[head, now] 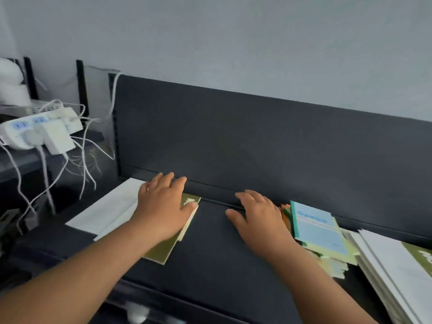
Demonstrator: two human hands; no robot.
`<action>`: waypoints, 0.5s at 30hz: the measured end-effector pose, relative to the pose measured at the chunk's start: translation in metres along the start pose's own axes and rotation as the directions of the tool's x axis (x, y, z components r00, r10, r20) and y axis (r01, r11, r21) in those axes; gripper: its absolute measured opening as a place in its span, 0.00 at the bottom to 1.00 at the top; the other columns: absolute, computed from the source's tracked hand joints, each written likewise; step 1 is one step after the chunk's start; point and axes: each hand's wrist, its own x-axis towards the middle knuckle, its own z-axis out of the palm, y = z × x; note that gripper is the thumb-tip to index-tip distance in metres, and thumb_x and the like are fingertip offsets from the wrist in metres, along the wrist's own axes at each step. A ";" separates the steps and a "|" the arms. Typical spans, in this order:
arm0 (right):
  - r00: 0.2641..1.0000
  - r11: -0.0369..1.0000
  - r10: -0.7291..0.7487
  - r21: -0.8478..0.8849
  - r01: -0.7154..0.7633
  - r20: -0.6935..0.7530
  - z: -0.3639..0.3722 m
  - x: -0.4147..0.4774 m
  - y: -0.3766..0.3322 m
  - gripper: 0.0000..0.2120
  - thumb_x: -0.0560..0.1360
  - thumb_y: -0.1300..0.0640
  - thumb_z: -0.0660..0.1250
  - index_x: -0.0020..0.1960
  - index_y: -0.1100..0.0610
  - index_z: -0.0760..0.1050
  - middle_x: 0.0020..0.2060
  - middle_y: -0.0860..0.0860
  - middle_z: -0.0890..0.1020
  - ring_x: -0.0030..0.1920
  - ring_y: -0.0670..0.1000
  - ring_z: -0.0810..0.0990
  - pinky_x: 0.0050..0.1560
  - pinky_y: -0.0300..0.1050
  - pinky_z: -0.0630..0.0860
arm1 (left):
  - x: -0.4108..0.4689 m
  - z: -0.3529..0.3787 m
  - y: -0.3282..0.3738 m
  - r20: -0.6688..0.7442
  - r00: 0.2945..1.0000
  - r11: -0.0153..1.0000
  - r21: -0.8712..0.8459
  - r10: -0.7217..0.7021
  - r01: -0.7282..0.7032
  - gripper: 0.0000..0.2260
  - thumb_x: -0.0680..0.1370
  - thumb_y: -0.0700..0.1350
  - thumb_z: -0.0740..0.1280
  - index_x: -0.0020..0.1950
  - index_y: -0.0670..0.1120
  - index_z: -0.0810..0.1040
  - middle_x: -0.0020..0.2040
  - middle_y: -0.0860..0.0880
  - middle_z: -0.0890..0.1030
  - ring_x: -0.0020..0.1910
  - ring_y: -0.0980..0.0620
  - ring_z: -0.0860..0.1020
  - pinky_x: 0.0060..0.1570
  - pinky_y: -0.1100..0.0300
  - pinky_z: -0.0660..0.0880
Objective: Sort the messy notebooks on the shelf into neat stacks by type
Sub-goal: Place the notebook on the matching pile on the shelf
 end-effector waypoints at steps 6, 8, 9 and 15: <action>0.991 0.996 0.061 0.064 -0.069 0.121 0.054 0.029 -0.071 0.26 0.80 0.41 0.57 0.75 0.51 0.62 0.74 0.49 0.65 0.73 0.52 0.62 0.72 0.51 0.60 | 0.023 -0.002 -0.115 0.076 0.993 0.994 0.076 -0.090 0.085 0.30 0.79 0.63 0.55 0.77 0.51 0.56 0.78 0.47 0.58 0.76 0.46 0.55 0.72 0.48 0.56; 0.980 0.991 0.105 0.070 -0.118 0.169 0.069 0.035 -0.084 0.26 0.79 0.41 0.58 0.74 0.51 0.63 0.72 0.49 0.67 0.71 0.53 0.65 0.70 0.51 0.63 | 0.031 0.004 -0.144 0.114 0.984 0.988 0.089 -0.135 0.125 0.31 0.78 0.64 0.55 0.76 0.51 0.58 0.75 0.47 0.64 0.74 0.46 0.61 0.69 0.48 0.62; 0.972 0.987 0.131 0.068 -0.147 0.192 0.076 0.038 -0.089 0.25 0.79 0.41 0.58 0.73 0.51 0.64 0.71 0.49 0.69 0.70 0.54 0.67 0.69 0.52 0.65 | 0.035 0.008 -0.157 0.136 0.978 0.985 0.089 -0.157 0.146 0.30 0.77 0.65 0.55 0.75 0.51 0.61 0.72 0.48 0.68 0.71 0.46 0.65 0.66 0.48 0.65; 0.930 0.968 0.236 0.020 -0.251 0.281 0.111 0.051 -0.106 0.26 0.77 0.36 0.56 0.69 0.50 0.66 0.67 0.49 0.73 0.68 0.55 0.70 0.67 0.55 0.67 | 0.049 0.036 -0.201 0.302 0.909 0.957 0.073 -0.288 0.279 0.32 0.74 0.68 0.55 0.72 0.50 0.64 0.67 0.47 0.72 0.66 0.44 0.71 0.62 0.49 0.70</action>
